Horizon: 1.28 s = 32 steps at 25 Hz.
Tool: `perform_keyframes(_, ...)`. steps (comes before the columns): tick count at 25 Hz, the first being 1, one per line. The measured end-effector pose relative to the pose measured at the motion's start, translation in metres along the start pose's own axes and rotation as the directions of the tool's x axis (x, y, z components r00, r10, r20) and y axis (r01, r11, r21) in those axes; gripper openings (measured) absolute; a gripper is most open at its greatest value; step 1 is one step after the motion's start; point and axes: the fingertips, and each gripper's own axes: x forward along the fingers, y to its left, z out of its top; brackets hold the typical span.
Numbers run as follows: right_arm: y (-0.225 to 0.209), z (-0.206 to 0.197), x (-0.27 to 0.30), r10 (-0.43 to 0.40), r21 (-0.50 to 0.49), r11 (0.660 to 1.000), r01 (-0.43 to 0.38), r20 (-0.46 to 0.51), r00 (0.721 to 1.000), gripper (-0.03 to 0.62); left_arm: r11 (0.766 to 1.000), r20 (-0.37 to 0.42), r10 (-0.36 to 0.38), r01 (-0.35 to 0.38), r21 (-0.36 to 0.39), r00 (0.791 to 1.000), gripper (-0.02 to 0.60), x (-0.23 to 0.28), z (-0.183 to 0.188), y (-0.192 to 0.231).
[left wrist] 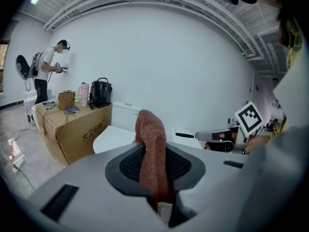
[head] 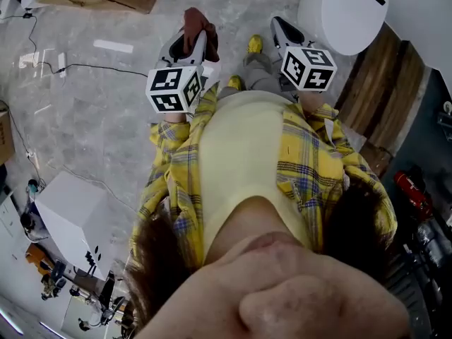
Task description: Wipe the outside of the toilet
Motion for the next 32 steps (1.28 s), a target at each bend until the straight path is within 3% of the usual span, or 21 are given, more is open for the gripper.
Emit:
perform_keyframes(17,-0.067,0.088,0.094,0.085,0.009,0.996,-0.085,-0.005,0.996,0.025,0.999,-0.022,0.038,-0.037,0.010,0.999,0.081,0.112,0.078,0.022)
perform_keyframes(32,-0.137,0.140,0.146,0.119,0.004,0.993,-0.120,0.018,0.993,0.025,0.999,0.026,0.048,-0.049,0.019,0.998,0.081,0.209,0.129,0.017)
